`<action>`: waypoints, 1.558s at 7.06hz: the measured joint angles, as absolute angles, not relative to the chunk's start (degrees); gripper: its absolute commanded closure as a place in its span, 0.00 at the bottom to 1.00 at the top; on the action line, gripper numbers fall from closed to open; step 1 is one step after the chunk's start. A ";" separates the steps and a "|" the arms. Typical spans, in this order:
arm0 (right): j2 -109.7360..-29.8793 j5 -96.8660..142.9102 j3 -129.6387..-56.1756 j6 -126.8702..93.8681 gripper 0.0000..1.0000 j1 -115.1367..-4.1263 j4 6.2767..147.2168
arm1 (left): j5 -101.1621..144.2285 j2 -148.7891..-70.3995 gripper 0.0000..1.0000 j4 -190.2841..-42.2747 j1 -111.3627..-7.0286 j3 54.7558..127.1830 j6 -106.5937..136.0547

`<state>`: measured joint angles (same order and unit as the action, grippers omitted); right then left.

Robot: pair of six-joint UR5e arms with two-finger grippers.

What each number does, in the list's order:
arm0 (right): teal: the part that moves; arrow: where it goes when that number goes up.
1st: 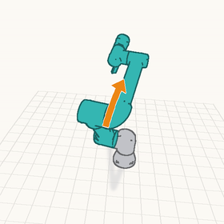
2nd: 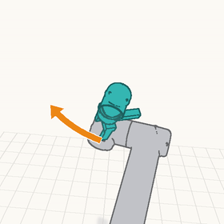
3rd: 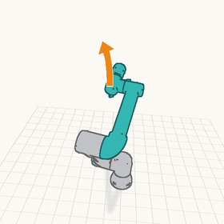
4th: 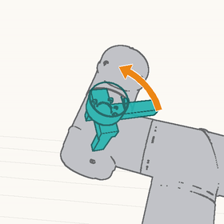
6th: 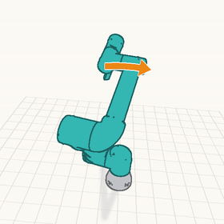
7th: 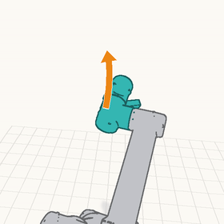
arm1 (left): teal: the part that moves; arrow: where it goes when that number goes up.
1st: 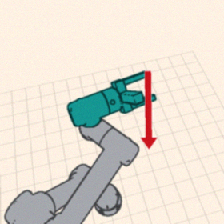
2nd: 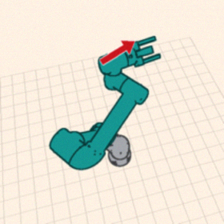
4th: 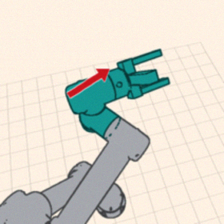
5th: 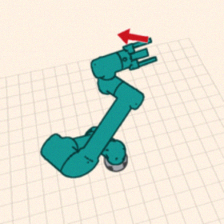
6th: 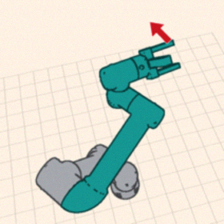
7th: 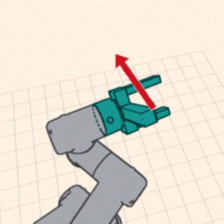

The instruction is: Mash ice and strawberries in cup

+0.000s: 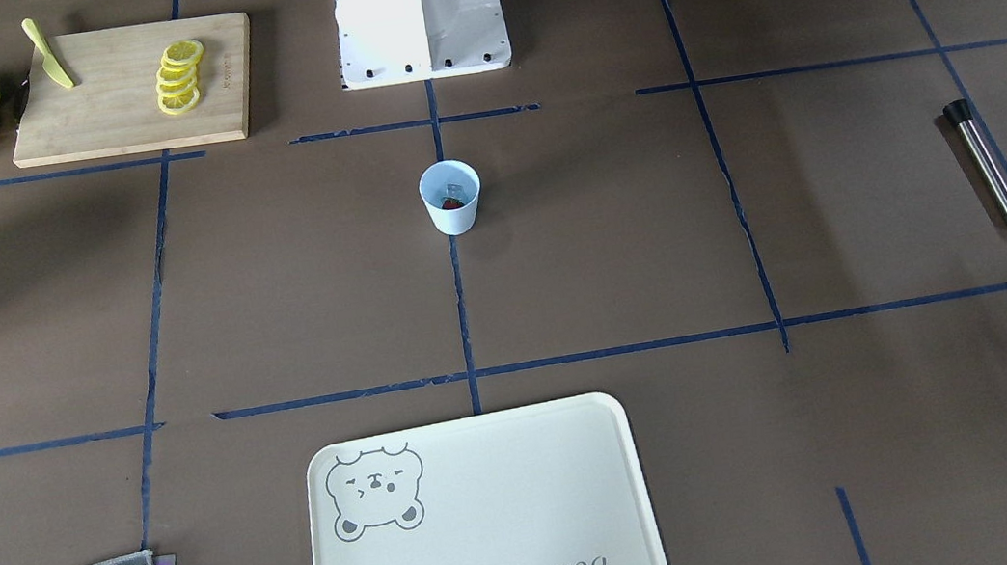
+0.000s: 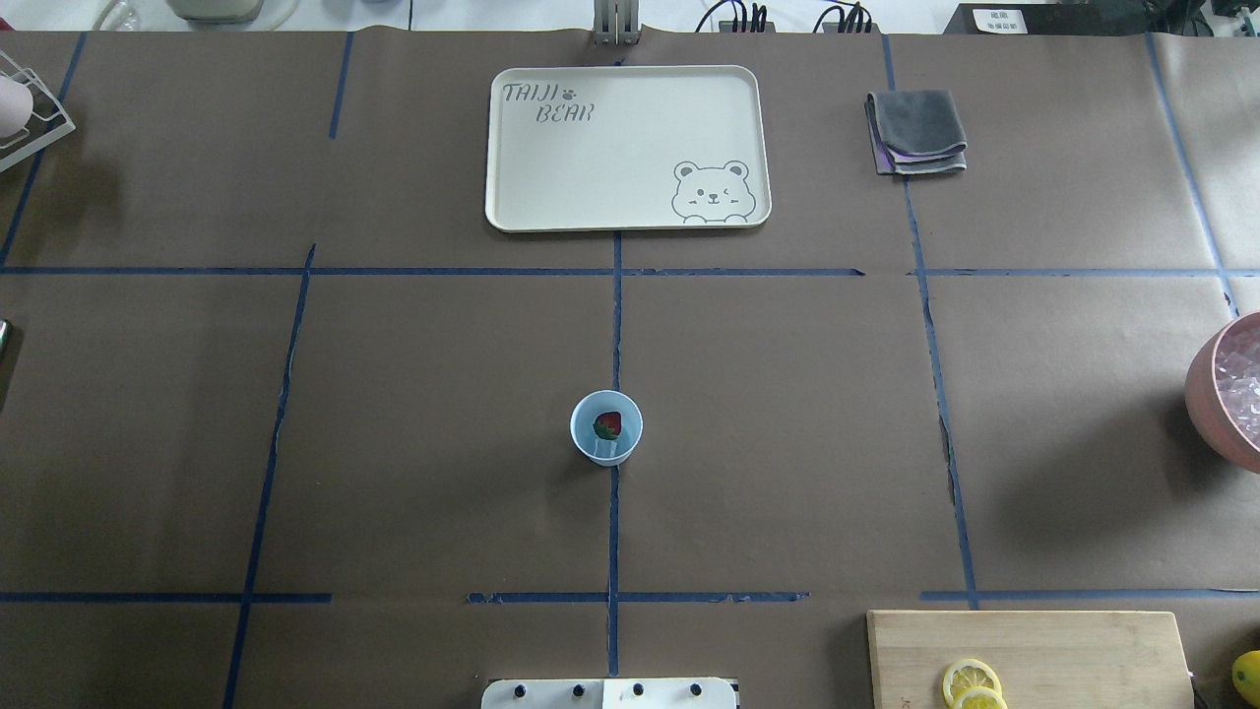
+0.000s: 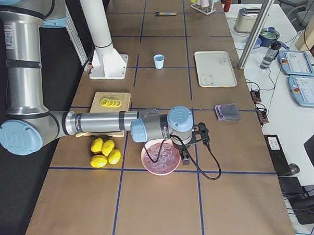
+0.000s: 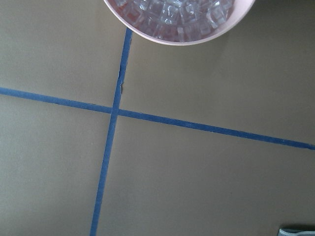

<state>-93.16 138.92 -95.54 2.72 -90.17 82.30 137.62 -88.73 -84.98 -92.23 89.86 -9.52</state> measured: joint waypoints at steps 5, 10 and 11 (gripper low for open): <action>-93.10 138.73 -95.56 2.73 0.00 -90.16 82.87 | 137.56 -88.60 0.00 -85.15 -92.29 90.26 -9.44; -92.26 138.72 -95.63 2.78 0.00 -90.17 85.78 | 137.55 -88.59 0.00 -85.31 -92.27 90.26 -9.49; -92.27 138.70 -95.58 2.80 0.00 -90.17 85.78 | 137.55 -88.59 0.00 -85.33 -92.23 90.26 -9.49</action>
